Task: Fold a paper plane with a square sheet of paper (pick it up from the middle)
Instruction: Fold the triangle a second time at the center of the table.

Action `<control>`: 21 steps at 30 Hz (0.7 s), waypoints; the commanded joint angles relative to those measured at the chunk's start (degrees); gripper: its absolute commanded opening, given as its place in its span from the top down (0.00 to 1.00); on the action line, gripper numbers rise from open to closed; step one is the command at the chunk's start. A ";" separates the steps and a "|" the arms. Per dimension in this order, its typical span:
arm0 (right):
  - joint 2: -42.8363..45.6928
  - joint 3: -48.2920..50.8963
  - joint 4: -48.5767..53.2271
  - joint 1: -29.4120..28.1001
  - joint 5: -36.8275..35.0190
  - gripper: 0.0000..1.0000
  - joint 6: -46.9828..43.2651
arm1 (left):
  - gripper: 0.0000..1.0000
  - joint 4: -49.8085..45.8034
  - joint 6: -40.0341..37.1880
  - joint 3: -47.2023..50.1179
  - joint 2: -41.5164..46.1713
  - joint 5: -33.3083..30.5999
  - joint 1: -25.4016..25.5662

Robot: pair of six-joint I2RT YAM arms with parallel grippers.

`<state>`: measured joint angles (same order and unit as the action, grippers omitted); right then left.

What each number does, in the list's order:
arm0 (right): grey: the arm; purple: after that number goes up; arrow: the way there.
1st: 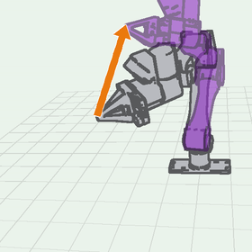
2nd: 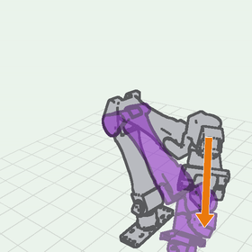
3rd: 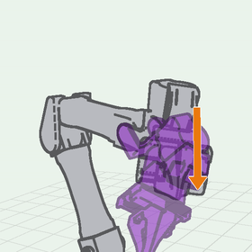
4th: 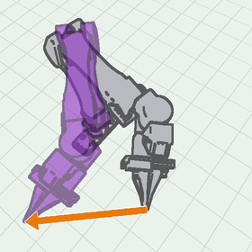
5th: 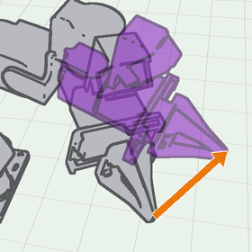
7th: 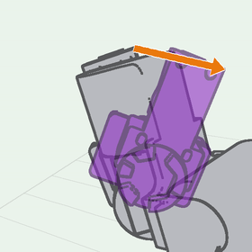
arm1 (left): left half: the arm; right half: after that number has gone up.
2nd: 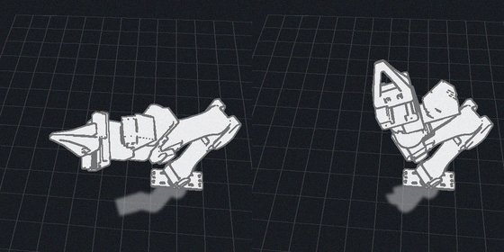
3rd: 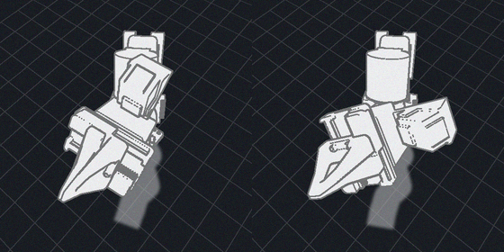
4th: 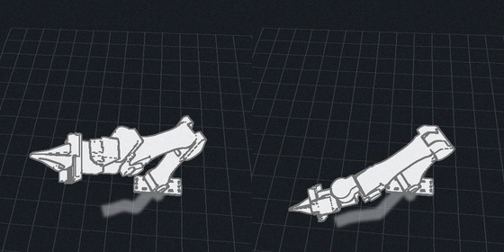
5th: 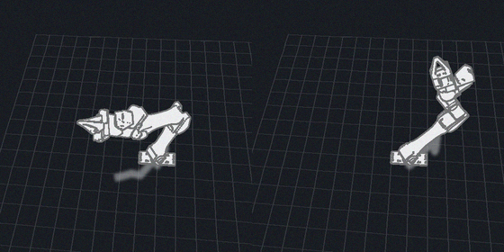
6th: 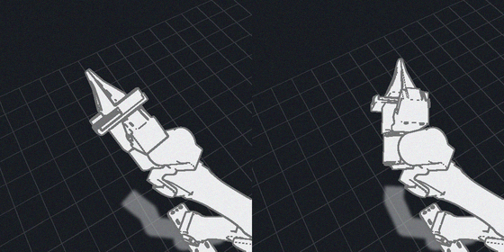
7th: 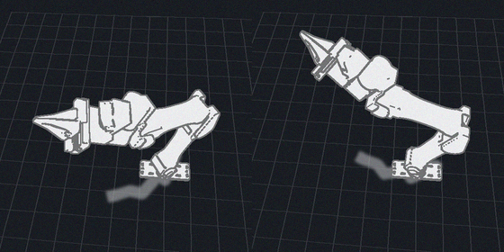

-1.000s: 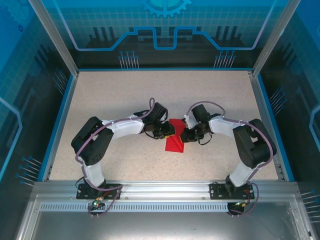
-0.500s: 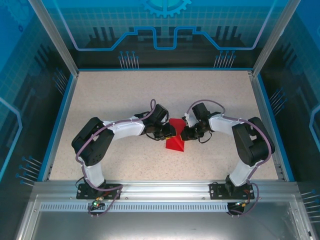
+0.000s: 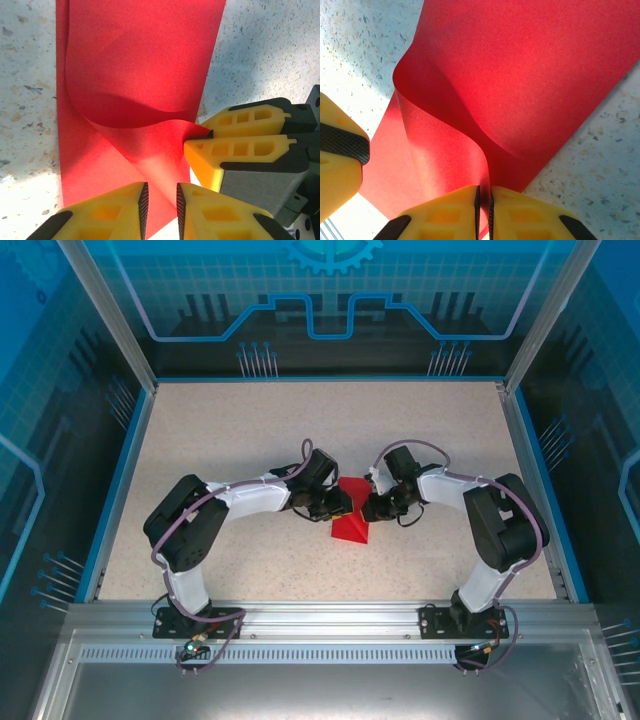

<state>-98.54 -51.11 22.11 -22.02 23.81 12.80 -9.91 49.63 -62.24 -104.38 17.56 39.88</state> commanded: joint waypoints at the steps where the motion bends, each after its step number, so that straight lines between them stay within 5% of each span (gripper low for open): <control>1: 0.14 -0.35 1.39 1.03 -0.31 0.86 -0.14 | 0.75 0.72 0.43 -1.24 -0.04 -0.33 0.57; 21: -0.44 -0.30 1.42 0.93 -0.09 0.89 -0.23 | 0.78 1.18 1.21 -2.57 -1.08 0.09 0.60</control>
<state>-98.63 -51.11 22.50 -22.02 22.96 12.80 -9.85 49.67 -63.07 -104.51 17.56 39.99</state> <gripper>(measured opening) 0.116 0.218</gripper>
